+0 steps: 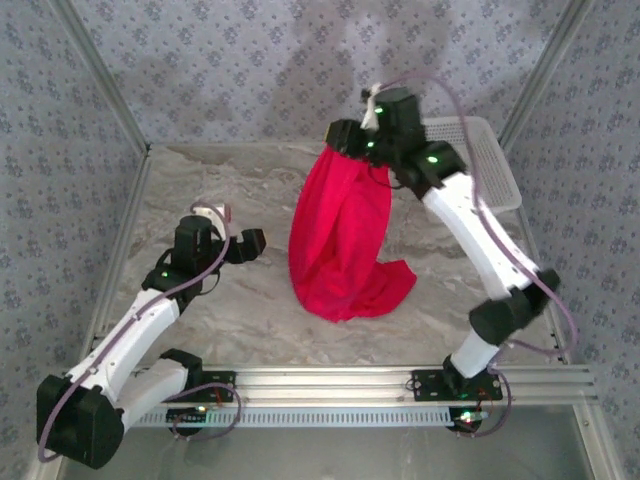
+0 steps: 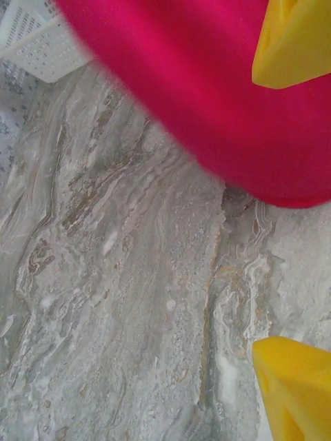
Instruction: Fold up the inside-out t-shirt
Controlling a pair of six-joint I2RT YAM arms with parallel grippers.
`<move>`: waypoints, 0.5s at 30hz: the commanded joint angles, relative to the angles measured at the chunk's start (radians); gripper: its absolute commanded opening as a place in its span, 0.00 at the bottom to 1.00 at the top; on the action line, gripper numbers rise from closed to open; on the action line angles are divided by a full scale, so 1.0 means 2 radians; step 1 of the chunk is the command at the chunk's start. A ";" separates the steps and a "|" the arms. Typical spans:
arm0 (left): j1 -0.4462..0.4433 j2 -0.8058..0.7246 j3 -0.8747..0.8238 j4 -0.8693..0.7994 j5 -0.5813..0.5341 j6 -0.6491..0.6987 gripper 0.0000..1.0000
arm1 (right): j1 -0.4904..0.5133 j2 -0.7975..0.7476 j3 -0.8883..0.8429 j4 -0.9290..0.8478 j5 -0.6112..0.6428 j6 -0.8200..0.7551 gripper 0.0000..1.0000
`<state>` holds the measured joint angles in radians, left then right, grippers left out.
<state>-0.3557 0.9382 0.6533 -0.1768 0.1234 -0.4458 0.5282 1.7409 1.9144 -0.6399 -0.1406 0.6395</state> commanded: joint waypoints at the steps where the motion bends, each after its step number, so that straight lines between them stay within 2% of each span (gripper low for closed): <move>1: -0.004 0.002 -0.022 0.011 0.038 -0.019 0.92 | -0.035 0.060 0.019 -0.106 0.007 0.014 0.69; 3: -0.008 0.015 -0.032 0.027 0.055 -0.030 0.92 | -0.047 0.064 -0.001 -0.125 0.025 0.006 0.70; 7: -0.033 0.052 -0.036 0.049 0.068 -0.043 0.91 | -0.050 -0.020 -0.145 -0.048 0.045 0.000 0.72; 11: -0.068 0.106 -0.024 0.065 0.061 -0.043 0.91 | -0.042 -0.092 -0.292 0.017 -0.004 -0.001 0.71; 15: -0.095 0.170 0.001 0.077 0.061 -0.046 0.89 | -0.019 -0.113 -0.410 0.069 -0.041 0.014 0.68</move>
<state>-0.5186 1.2167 0.6006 -0.0708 0.2249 -0.5243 0.4610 1.5116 1.2083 -0.5941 -0.1497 0.6441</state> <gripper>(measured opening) 0.894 0.681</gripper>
